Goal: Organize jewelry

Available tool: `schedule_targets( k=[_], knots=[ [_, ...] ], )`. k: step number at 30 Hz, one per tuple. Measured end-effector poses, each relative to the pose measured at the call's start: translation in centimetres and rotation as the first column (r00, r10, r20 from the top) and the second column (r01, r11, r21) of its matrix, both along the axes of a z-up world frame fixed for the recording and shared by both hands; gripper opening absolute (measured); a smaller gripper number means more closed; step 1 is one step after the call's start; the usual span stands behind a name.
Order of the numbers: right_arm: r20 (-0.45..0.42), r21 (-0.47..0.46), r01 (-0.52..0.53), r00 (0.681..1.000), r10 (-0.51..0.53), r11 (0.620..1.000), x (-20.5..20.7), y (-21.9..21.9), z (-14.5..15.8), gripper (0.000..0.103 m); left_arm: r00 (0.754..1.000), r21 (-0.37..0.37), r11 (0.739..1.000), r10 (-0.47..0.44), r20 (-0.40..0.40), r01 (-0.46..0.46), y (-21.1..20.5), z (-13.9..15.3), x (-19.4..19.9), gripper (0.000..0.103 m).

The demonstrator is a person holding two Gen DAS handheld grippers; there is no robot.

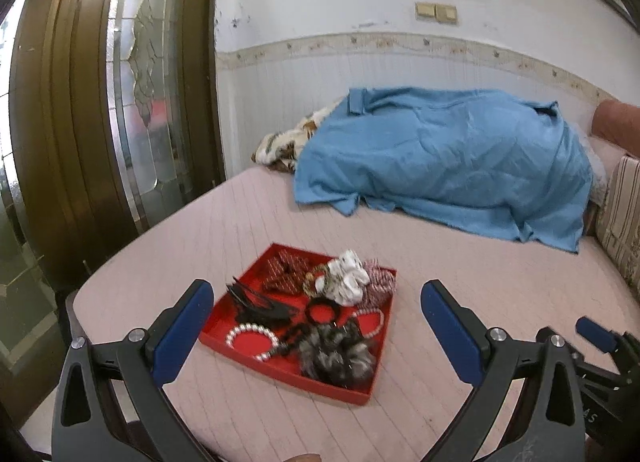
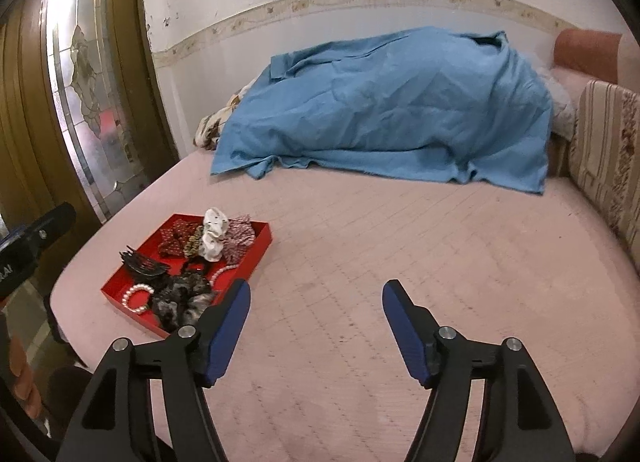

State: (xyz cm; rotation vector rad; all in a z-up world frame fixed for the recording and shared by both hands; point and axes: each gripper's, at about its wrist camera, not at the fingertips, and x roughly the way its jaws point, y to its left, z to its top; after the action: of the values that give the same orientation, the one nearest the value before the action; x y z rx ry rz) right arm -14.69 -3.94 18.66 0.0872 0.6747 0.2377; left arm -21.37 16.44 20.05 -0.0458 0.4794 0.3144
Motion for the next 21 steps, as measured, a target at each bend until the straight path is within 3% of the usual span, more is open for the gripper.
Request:
schedule_targets(
  k=[10,21],
  knots=[
    [-0.002,-0.003,0.04,0.999,-0.04,0.999,-0.5,-1.8,-0.6,0.08,0.994,0.001,0.999,-0.035,-0.106,0.035,-2.2,-2.4,0.9,0.103],
    [-0.051,-0.051,0.038,0.998,-0.04,0.998,0.1,-1.3,-1.9,0.08,0.985,-0.057,0.998,-0.044,-0.169,0.034,-0.9,-4.3,1.8,0.103]
  ],
)
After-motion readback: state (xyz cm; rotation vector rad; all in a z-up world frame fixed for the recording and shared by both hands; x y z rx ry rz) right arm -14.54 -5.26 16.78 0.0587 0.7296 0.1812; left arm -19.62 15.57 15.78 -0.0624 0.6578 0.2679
